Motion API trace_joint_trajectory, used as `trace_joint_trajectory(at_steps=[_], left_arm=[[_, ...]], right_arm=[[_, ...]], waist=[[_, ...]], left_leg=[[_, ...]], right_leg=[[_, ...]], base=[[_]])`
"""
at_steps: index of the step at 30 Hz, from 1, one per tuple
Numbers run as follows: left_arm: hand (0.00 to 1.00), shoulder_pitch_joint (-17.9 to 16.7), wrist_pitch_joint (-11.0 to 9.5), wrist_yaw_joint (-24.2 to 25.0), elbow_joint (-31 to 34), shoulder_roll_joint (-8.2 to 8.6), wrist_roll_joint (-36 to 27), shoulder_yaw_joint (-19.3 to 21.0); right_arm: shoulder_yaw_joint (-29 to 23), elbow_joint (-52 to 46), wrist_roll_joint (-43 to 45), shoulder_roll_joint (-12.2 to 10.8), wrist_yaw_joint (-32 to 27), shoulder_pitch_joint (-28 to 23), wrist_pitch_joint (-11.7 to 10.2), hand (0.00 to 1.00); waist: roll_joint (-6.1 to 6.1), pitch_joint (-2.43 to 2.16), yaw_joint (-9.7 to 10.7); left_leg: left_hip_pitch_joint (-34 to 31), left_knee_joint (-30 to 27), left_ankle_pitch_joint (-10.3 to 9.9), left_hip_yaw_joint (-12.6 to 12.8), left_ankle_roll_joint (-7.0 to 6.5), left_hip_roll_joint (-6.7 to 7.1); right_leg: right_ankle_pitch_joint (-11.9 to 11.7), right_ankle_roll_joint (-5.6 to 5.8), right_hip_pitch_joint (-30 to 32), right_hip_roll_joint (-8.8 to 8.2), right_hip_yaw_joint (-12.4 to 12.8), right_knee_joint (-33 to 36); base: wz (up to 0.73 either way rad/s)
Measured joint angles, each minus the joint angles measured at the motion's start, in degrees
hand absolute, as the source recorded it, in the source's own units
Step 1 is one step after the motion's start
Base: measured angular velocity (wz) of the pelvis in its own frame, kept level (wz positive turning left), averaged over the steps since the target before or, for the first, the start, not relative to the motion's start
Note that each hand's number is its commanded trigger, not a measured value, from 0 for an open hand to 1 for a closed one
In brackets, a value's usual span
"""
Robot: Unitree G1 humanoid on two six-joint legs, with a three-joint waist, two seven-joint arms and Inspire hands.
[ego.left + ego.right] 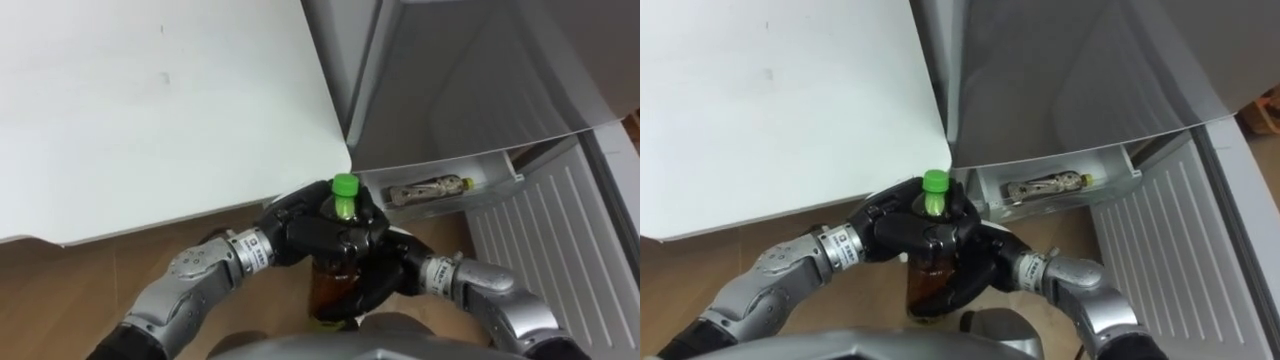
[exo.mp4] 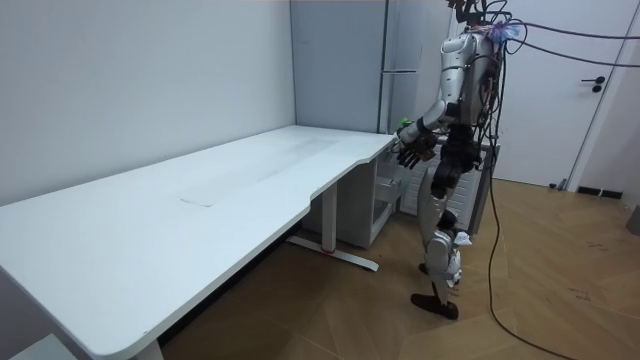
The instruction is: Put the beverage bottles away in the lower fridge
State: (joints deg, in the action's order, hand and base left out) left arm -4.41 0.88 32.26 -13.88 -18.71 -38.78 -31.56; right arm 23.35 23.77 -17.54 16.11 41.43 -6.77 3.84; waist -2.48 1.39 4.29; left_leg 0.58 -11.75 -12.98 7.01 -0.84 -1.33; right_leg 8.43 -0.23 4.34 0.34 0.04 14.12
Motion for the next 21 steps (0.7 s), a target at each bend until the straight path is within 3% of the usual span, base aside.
trace_joint_trajectory(at_steps=[5, 12, 19, 20, 21], left_arm=[[1.00, 0.47, -0.05, 0.04, -0.76, -0.29, 0.20, -0.04], [1.00, 0.49, 0.31, 0.02, -0.75, 0.11, -2.31, -0.20], [1.00, 0.92, 0.30, -0.41, -0.74, 0.31, -4.39, 0.04], [0.89, 1.06, 0.30, -0.41, -0.74, 0.33, -4.41, 0.06], [0.65, 1.17, 0.31, -0.41, -0.73, 0.36, -4.53, 0.08]], right_arm=[[2.50, -0.46, -0.49, 1.32, 2.13, 0.00, -0.01, 1.00], [2.93, -0.47, -0.25, 1.12, 2.17, 0.21, -0.83, 1.00], [2.92, -0.46, -0.27, 0.88, 2.37, 1.12, -1.00, 1.00], [2.91, -0.46, -0.29, 0.82, 2.37, 1.14, -1.11, 1.00], [2.87, -0.46, -0.30, 0.82, 2.36, 1.16, -1.33, 1.00]], waist=[[-0.19, -0.15, 0.09], [-0.52, -0.56, 0.13], [-0.48, -0.53, 0.18], [-0.47, -0.52, 0.20], [-0.46, -0.51, 0.19]], left_leg=[[-0.01, -0.04, 0.00, 0.15, 0.00, 0.01], [0.17, -0.15, 0.01, 0.25, -0.01, 0.04], [0.21, -0.53, 0.00, 0.18, -0.01, -0.01], [0.18, -0.54, -0.01, 0.13, 0.00, -0.01], [0.09, -0.55, -0.02, 0.13, -0.01, -0.01]], right_leg=[[0.00, 0.00, 0.04, -0.01, 0.02, 0.06], [0.00, 0.00, -0.10, -0.09, -0.02, -0.07], [0.00, 0.00, -0.13, -0.11, -0.04, 0.14], [0.00, 0.00, -0.12, -0.11, -0.08, 0.21], [0.00, 0.00, -0.12, -0.12, -0.09, 0.29]], base=[[0.00], [0.00], [0.00], [0.00], [0.00]])
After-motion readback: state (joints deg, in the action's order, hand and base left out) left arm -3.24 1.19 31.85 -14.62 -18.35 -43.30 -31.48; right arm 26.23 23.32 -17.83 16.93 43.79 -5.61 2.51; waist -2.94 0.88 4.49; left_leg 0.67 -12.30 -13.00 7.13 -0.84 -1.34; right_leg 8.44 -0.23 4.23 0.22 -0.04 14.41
